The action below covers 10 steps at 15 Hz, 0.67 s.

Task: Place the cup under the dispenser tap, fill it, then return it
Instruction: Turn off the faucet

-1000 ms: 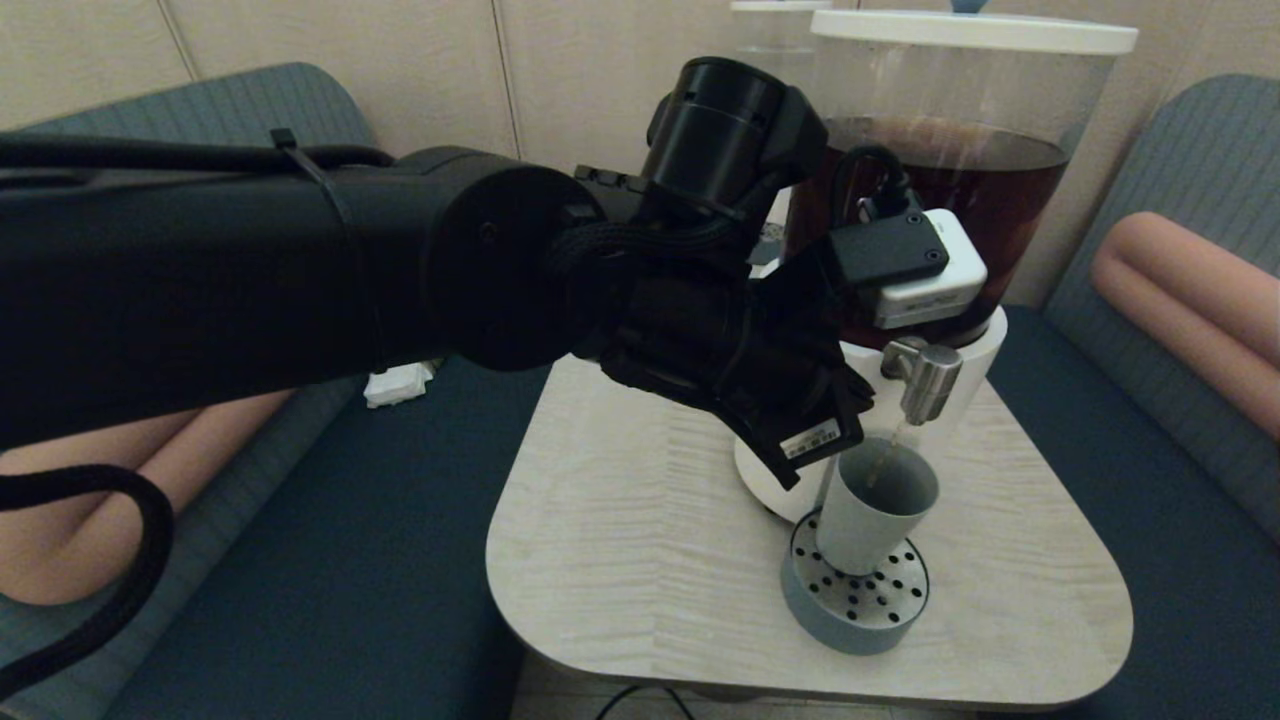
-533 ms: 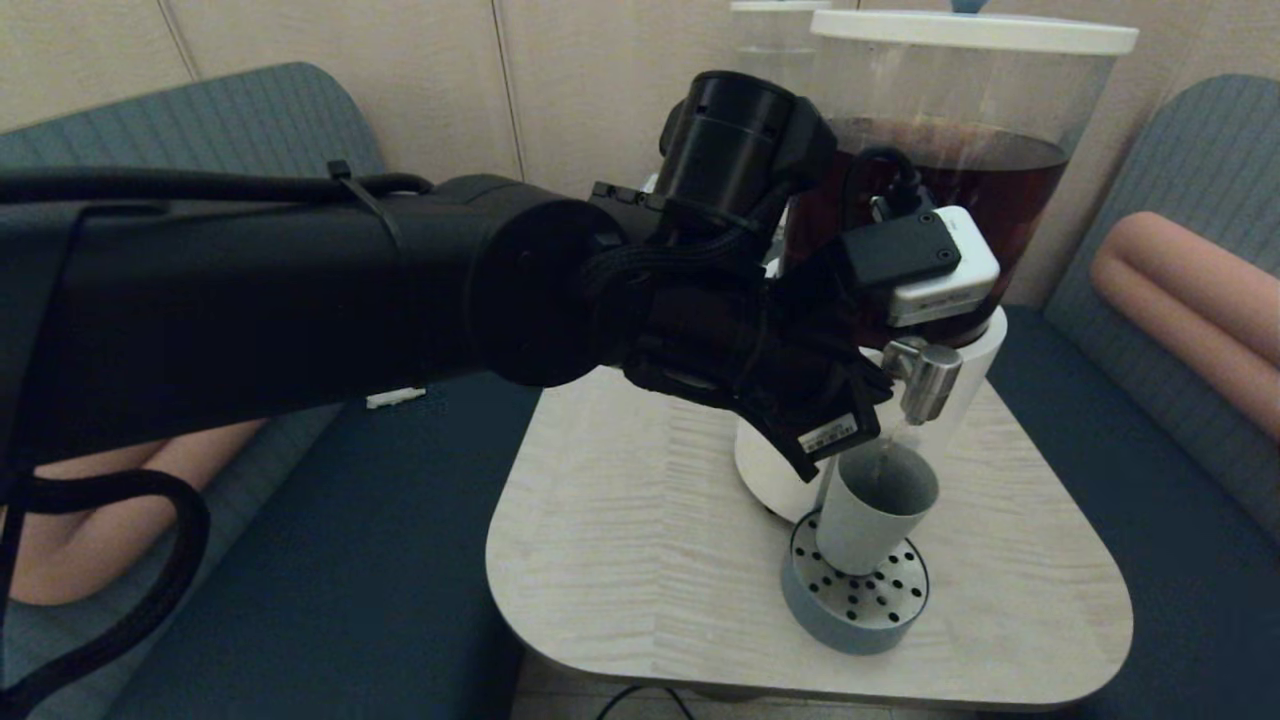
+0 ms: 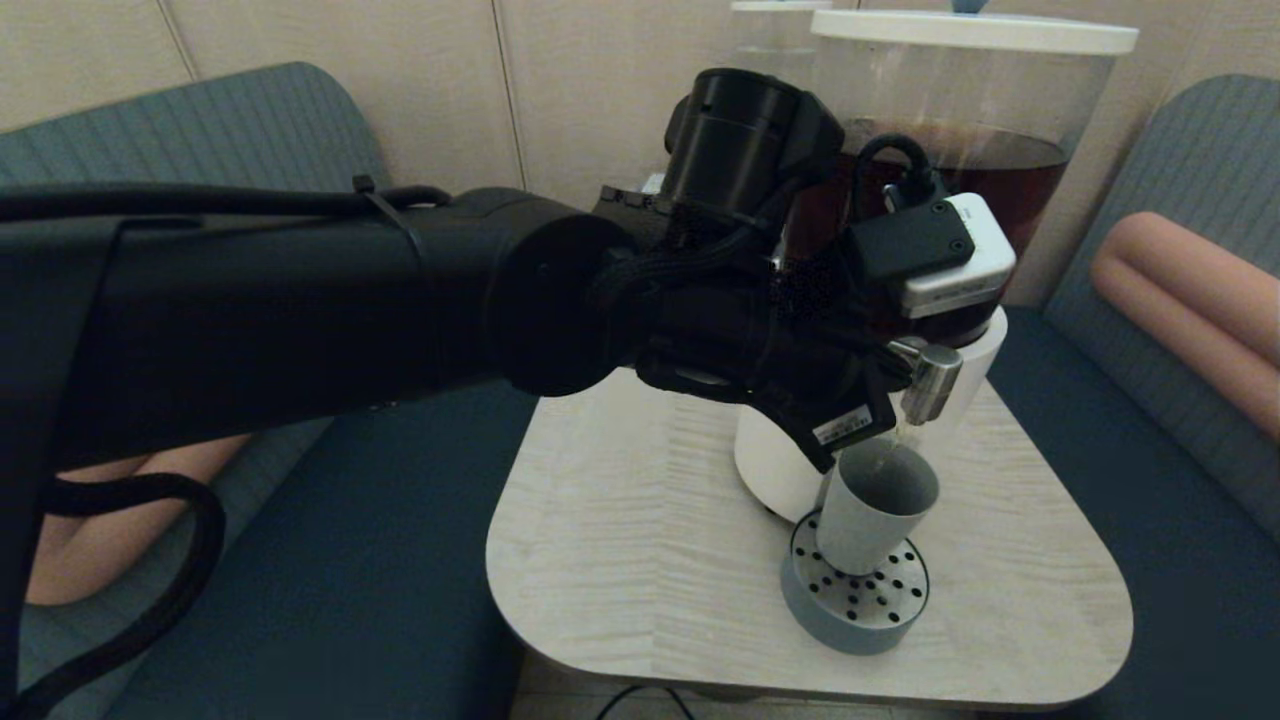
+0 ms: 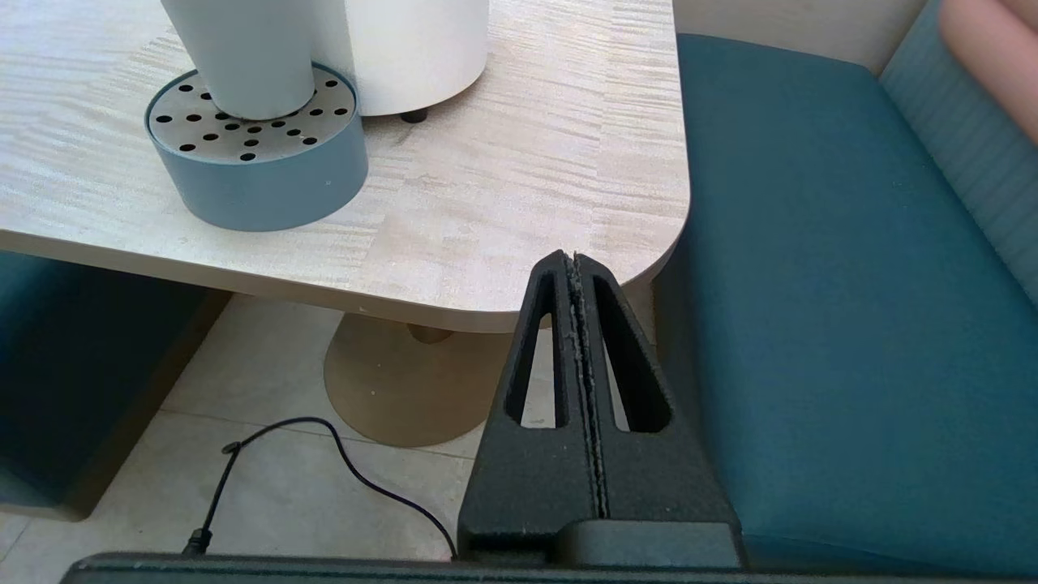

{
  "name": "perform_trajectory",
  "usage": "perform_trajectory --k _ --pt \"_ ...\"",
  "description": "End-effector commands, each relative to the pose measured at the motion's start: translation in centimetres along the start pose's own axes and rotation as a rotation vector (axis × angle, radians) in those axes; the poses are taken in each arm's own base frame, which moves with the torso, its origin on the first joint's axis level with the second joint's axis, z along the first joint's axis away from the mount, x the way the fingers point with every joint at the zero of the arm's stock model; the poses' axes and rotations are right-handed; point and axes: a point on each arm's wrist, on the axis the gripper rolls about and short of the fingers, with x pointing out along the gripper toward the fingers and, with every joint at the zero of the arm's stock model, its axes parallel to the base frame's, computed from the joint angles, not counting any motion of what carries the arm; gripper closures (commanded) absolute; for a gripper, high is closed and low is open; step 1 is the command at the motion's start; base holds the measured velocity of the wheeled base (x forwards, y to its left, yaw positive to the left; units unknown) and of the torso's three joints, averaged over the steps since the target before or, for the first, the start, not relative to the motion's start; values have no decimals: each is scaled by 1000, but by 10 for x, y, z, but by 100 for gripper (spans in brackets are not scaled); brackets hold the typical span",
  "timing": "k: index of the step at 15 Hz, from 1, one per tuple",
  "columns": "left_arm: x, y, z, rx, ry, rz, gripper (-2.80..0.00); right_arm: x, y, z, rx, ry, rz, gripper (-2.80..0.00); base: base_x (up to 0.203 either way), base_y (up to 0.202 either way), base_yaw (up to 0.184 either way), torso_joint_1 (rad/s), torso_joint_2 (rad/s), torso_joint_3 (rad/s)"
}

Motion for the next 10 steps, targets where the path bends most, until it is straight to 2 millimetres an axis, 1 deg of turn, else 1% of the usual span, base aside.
perform_trajectory --k 1,10 --pt "2 0 -1 5 -3 0 0 0 0 0 -1 -3 1 0 0 0 0 0 0 0" --pt "20 -5 0 30 -62 9 0 0 0 0 -1 -2 1 0 0 0 0 0 0 0"
